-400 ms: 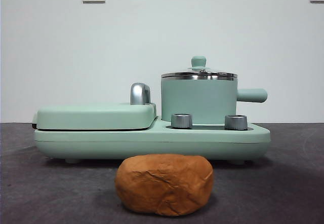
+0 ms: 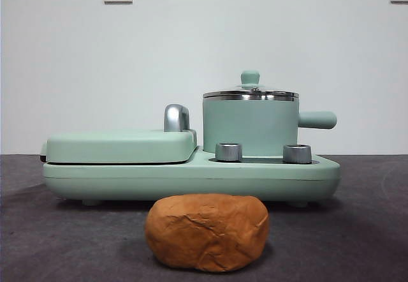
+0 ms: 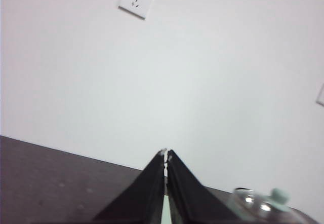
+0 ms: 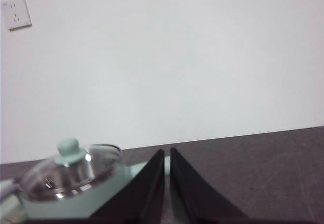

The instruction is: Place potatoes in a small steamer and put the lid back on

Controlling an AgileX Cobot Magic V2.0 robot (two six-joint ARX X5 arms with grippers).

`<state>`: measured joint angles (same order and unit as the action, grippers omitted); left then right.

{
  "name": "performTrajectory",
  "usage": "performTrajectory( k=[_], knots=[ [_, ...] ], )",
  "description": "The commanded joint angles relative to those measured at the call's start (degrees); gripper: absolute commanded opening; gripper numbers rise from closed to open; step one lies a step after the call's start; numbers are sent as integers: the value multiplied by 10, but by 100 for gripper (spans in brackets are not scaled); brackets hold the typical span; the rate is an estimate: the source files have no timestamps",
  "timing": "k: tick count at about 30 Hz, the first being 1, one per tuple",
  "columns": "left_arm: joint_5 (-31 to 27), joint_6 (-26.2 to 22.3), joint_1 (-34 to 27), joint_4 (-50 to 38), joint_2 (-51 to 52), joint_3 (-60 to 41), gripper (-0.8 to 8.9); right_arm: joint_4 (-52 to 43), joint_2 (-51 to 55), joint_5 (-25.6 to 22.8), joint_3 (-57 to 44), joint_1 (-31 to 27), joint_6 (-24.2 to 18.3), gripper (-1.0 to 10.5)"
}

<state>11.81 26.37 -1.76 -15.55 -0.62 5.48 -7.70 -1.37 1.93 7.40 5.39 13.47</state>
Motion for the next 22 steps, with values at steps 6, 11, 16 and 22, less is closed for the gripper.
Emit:
performTrajectory(
  k=[6, 11, 16, 22],
  knots=[
    [51, -53, 0, 218, -107, 230, 8, 147, -105, 71, 182, 0, 6, 15],
    [126, -139, 0, 298, -230, 362, 9, 167, -218, 219, 276, 1, -31, 15],
    [205, -252, 4, 365, -351, 465, 8, 217, -324, 283, 351, 8, -134, 15],
    [209, -429, 32, 405, -449, 536, 7, 261, -416, 239, 410, 57, -309, 15]
  ],
)
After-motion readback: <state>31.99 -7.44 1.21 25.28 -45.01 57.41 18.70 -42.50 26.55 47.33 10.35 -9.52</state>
